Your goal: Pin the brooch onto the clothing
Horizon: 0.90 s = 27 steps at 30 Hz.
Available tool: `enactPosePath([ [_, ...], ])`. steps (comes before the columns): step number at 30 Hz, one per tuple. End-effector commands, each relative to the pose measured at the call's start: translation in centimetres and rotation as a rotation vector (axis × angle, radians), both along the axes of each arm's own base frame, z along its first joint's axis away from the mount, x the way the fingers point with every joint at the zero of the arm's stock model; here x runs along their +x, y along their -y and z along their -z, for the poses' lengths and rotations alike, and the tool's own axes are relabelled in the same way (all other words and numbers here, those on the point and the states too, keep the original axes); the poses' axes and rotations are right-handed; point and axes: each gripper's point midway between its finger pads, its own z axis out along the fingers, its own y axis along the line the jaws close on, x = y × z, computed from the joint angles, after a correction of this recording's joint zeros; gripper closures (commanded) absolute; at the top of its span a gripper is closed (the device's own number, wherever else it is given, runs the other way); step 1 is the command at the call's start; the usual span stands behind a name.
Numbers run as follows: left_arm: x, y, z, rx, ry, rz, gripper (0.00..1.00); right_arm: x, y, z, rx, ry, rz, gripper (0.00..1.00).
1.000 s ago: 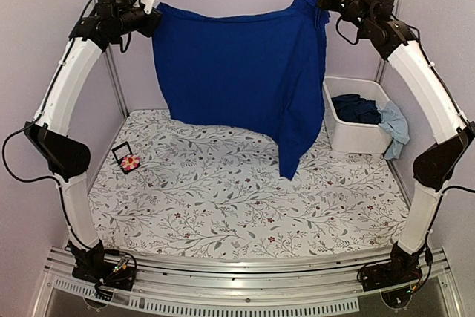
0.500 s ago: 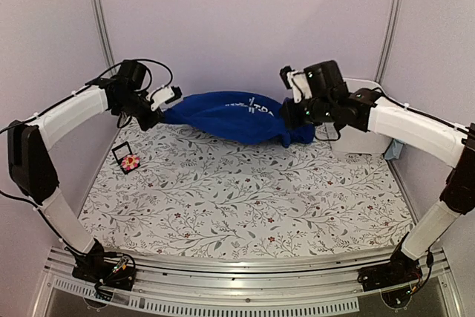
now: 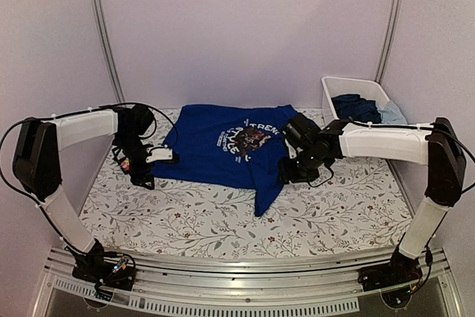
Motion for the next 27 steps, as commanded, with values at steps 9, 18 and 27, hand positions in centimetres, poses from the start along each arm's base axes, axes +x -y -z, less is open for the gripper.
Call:
enactPosePath([
  [9, 6.6, -5.0, 3.8, 0.185, 0.14, 0.004, 0.23, 1.9, 0.8, 7.0, -0.163, -0.091, -0.012, 0.61],
  [18, 8.3, -5.4, 6.5, 0.22, 0.147, 0.02, 0.2, 2.9, -0.9, 9.9, -0.152, -0.105, -0.1, 0.61],
  [27, 7.6, -5.2, 7.7, 0.198, 0.11, 0.006, 0.75, 2.0, -0.8, 8.9, -0.109, -0.102, -0.121, 1.0],
])
